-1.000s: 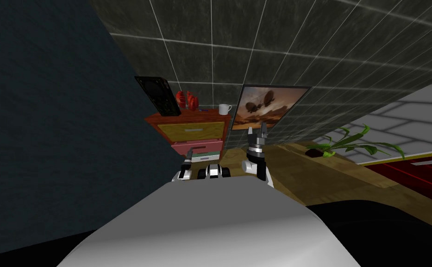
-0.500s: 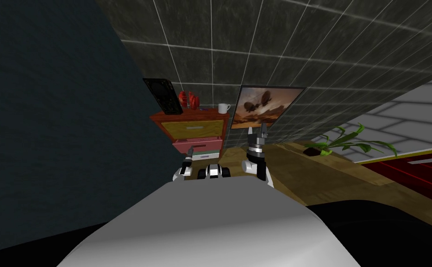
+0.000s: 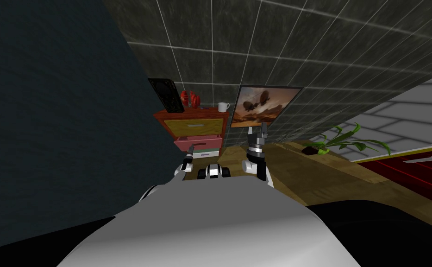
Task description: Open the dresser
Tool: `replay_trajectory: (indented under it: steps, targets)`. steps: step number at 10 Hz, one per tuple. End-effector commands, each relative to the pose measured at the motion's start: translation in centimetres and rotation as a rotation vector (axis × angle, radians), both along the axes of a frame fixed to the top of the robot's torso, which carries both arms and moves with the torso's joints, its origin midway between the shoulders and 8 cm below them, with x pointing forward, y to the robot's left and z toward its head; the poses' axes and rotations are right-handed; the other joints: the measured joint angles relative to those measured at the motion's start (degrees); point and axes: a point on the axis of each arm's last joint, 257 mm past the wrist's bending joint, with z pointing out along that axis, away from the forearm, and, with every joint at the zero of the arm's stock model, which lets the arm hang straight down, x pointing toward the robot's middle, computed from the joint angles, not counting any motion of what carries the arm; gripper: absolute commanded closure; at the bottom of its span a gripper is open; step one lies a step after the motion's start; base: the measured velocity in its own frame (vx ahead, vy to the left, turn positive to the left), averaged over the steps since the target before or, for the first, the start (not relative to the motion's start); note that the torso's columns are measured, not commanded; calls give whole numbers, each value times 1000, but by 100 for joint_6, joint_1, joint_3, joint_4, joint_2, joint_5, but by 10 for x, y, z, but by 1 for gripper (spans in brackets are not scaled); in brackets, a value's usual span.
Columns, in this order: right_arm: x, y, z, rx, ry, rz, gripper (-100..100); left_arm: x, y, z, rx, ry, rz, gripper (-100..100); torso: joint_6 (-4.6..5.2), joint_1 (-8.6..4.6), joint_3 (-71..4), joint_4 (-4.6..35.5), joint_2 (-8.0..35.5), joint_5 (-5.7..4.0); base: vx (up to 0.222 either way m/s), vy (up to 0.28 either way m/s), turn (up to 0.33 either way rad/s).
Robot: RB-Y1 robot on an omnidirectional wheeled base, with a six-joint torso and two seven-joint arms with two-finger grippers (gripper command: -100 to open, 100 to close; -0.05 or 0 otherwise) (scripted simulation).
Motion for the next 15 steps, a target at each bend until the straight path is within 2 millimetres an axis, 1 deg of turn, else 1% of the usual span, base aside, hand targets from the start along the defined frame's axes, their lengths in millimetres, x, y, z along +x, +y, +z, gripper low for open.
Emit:
replay_trajectory:
  steps: [1, 2, 3, 4, 7, 8, 10, 14, 15]
  targets:
    - [0, 0, 0, 0, 0, 0, 0, 17, -1, 1, 5, 13, 0, 100, -4, 1, 2, 4, 8, -4, -109, -14, 5]
    - [0, 0, 0, 0, 0, 0, 0, 26, 5, 5, 11, 11, 11, 100, -6, 3, 4, 9, 8, -6, -141, -9, 9]
    - [0, 0, 0, 0, 0, 0, 0, 35, 1, 9, 12, 13, 4, 100, -13, 8, 9, 13, 20, -8, -123, -4, 8]
    - [0, 0, 0, 0, 0, 0, 0, 28, 3, 5, 10, 15, 7, 100, -13, 7, 9, 22, 19, -11, -43, 0, -3]
    - [0, 0, 0, 0, 0, 0, 0, 31, 0, 7, 12, 16, -3, 100, -18, 10, 26, 14, 49, -5, -175, -12, 24]
    - [0, 0, 0, 0, 0, 0, 0, 36, 8, 11, 9, 16, 4, -100, -16, 7, 22, 18, 37, -7, -106, -26, -59]
    - [0, 0, 0, 0, 0, 0, 0, 42, 24, 18, 5, 23, 18, -100, -13, 19, -27, -8, -48, -3, -41, -34, -89]
    - [0, 0, 0, 0, 0, 0, 0, 57, 57, 43, 4, 17, 49, -100, -13, 10, 11, 14, 19, -7, -49, -38, -80]
    - [0, 0, 0, 0, 0, 0, 0, 57, 57, 43, 4, 17, 49, -100, -12, 6, 12, 14, 22, -7, -41, -31, -29]
